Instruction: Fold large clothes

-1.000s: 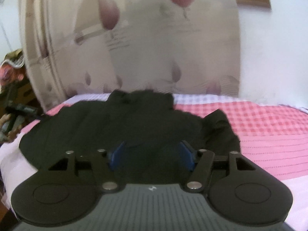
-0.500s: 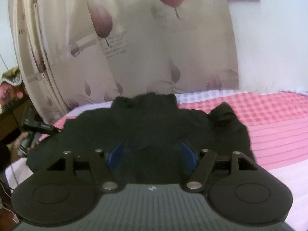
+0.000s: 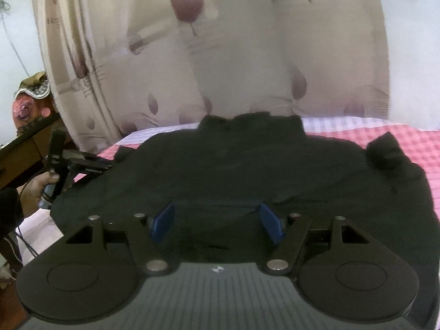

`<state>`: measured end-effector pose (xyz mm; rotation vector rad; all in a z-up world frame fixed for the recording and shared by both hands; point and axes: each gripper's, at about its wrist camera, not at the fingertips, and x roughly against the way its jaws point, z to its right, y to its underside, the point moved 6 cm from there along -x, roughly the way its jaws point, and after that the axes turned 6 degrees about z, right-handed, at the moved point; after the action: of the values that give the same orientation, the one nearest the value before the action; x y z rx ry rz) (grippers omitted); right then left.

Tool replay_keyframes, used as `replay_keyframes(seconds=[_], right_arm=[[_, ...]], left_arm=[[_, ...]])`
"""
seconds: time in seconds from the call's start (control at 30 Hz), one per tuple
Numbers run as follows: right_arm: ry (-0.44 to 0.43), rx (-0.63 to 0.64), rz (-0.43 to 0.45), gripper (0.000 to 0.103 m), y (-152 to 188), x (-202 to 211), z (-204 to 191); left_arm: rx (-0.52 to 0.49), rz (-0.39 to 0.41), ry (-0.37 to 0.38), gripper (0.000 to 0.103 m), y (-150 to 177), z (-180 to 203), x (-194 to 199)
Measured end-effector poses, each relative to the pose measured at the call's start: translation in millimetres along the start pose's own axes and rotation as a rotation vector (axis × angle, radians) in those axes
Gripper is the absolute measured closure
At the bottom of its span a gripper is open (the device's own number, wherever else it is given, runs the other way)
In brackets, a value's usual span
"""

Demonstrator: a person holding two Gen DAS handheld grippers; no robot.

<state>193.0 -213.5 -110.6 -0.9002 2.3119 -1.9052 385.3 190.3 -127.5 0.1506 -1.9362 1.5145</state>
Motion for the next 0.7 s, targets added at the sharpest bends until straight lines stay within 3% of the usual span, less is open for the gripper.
replay_keyframes(seconds=[0.2, 0.57, 0.7], right_arm=[[-0.021, 0.002, -0.011, 0.029, 5.4, -6.5, -10.9], [-0.032, -0.026, 0.033, 0.028, 4.0, -5.2, -15.0], [-0.037, 0.016, 0.044, 0.028, -4.4, -12.2, -25.8]], left_arm=[[-0.019, 0.007, -0.018, 0.05, -0.6, 1.2, -1.3], [-0.032, 0.009, -0.024, 0.048, -0.2, 1.1, -1.3], [0.08, 0.011, 0.058, 0.049, 3.1, -14.3, -3.2]])
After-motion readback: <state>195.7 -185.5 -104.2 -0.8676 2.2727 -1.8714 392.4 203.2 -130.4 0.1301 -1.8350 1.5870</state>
